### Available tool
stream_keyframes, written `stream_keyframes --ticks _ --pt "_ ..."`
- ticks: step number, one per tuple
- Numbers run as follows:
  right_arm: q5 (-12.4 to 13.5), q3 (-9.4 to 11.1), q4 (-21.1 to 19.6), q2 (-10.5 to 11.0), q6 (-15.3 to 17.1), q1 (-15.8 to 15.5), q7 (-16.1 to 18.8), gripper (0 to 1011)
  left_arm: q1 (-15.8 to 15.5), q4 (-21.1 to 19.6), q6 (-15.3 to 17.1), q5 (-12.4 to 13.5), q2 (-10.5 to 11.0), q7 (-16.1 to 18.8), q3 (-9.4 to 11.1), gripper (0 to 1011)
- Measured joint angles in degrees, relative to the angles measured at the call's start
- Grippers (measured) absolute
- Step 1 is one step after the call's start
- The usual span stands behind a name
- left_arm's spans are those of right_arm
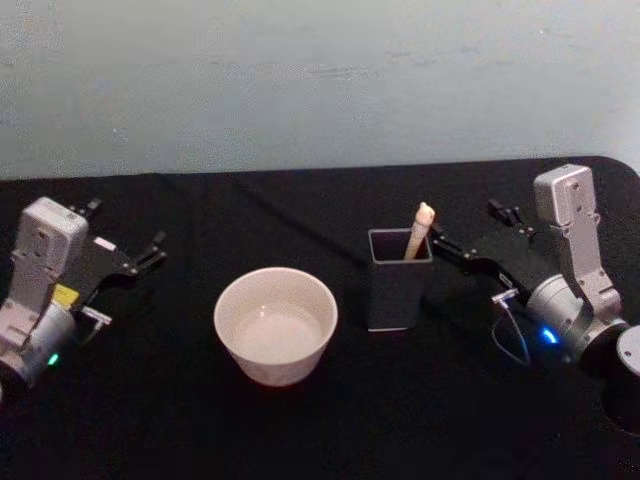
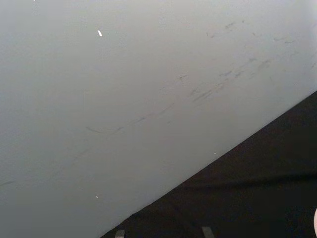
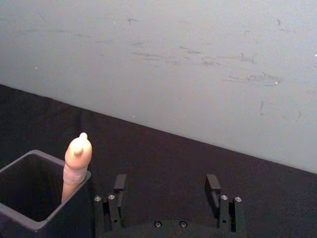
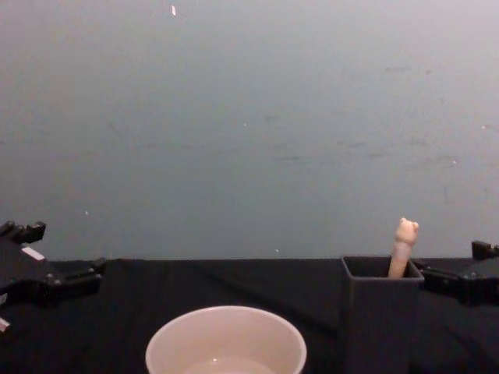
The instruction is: Pick up the stirring spoon with one hand, stir inside the cup, then place it back in its original position.
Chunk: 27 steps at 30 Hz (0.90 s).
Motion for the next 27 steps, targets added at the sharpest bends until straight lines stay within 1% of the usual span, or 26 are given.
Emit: stream_keyframes --ticks 27 --pt "0.14 0.0 -0.08 0.06 -0.11 0.0 -0.03 1000 0.0 0.0 0.0 0.0 0.0 0.0 0.0 1001"
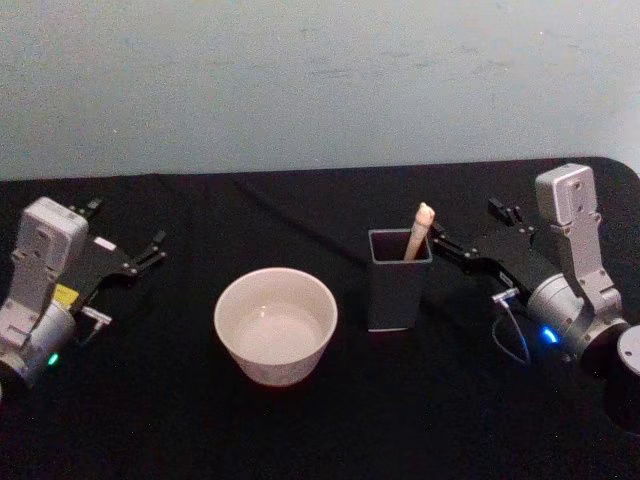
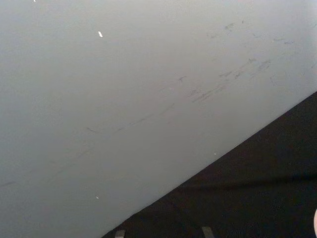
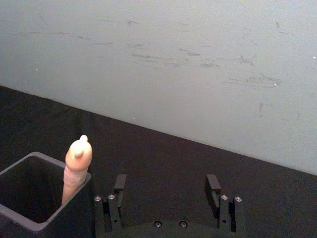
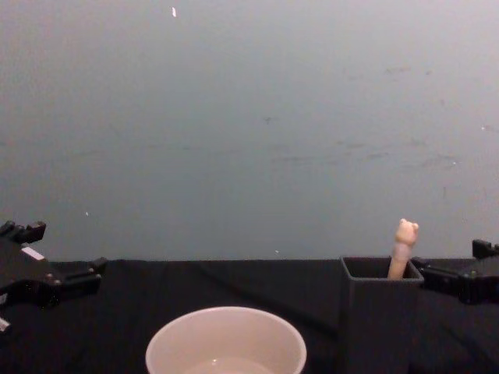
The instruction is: Pick up the stirring spoon with one hand, stir inside the cup, then place it back in its original position.
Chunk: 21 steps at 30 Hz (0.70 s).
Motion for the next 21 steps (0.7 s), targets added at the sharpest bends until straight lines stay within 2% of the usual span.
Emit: stream_keyframes --ticks 21 --pt "0.0 0.0 0.01 0.01 0.0 0.0 0.0 1000 0.0 0.0 0.0 0.0 0.0 0.0 0.0 1001"
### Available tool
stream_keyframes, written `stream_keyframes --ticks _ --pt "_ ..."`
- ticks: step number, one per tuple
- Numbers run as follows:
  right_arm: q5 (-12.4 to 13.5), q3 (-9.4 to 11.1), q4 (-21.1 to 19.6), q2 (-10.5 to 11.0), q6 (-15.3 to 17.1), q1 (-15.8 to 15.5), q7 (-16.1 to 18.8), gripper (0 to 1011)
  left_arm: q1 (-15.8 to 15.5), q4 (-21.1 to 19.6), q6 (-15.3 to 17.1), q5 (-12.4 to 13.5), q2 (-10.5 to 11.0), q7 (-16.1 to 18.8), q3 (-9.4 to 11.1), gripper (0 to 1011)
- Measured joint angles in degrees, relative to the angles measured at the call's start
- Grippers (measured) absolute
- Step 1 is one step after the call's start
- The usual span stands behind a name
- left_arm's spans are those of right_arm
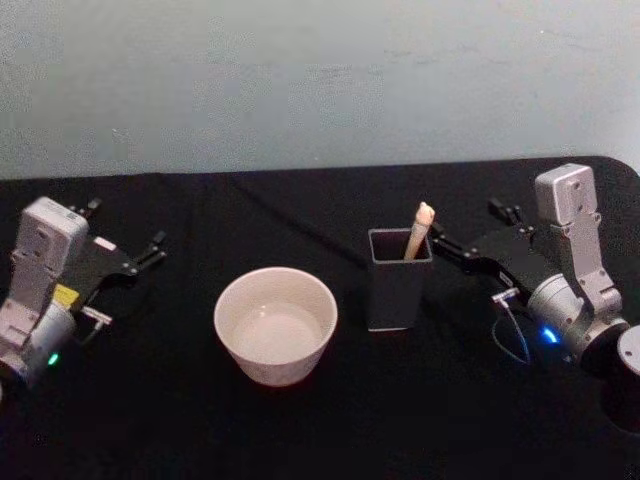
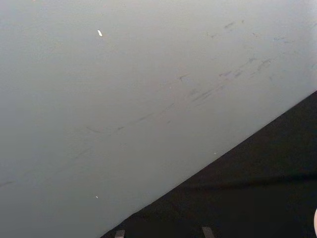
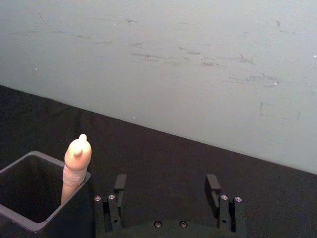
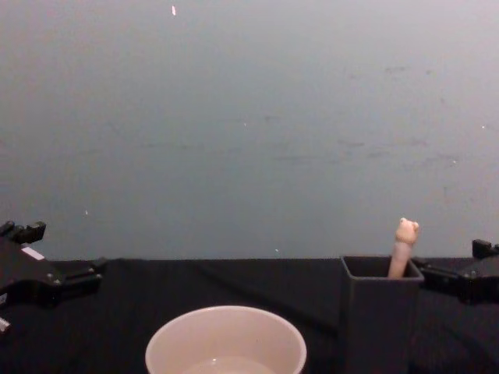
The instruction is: Pick up the stirring spoon with one hand, stir inside the cup, then place it back in its original position.
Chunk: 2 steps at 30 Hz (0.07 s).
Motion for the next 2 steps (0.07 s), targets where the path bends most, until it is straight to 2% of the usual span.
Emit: stream_keyframes --ticks 2 --pt "0.0 0.0 0.0 0.0 0.0 0.0 0.0 1000 0.0 0.0 0.0 0.0 0.0 0.0 0.0 1001"
